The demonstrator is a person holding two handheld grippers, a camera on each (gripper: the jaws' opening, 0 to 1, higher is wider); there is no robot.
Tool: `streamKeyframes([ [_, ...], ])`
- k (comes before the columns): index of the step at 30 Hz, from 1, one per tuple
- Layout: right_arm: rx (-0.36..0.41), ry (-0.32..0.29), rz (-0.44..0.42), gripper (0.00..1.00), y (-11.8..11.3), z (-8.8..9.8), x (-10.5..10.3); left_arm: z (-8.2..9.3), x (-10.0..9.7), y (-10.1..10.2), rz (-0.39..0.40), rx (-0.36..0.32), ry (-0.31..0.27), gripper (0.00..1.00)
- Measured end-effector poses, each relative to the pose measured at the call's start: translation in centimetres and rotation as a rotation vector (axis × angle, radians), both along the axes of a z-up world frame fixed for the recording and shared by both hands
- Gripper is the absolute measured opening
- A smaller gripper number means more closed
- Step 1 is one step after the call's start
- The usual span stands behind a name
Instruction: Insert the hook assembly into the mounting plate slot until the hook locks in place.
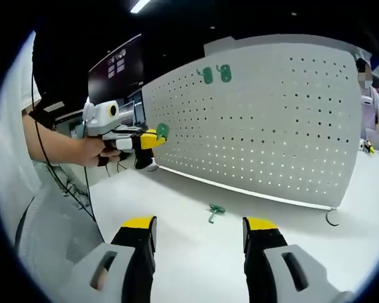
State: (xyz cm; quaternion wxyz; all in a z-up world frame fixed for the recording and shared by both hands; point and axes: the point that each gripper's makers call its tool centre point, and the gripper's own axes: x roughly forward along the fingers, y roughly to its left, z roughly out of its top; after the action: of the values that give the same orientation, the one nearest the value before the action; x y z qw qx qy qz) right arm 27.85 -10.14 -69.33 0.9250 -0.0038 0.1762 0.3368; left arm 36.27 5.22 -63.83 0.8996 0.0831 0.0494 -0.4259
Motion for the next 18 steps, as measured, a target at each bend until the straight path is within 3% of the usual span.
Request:
streamKeyframes([
  [4, 0.005, -0.005, 0.003, 0.53, 0.1, 0.1, 0.0, 0.4, -0.5, 0.1, 0.023, -0.042, -0.001, 0.01],
  [8, 0.005, -0.007, 0.006, 0.53, 0.2, 0.2, -0.1, 2.0, -0.6, 0.5, 0.067, -0.137, -0.016, 0.01],
  [13, 0.007, -0.007, 0.002, 0.53, 0.1, 0.2, 0.0, 2.7, -0.7, 0.7, 0.092, -0.172, -0.018, 0.02],
  [18, 0.005, -0.008, 0.003, 0.53, 0.0, 0.2, 0.0, 2.5, -0.6, 0.8, 0.102, -0.162, -0.015, 0.02],
])
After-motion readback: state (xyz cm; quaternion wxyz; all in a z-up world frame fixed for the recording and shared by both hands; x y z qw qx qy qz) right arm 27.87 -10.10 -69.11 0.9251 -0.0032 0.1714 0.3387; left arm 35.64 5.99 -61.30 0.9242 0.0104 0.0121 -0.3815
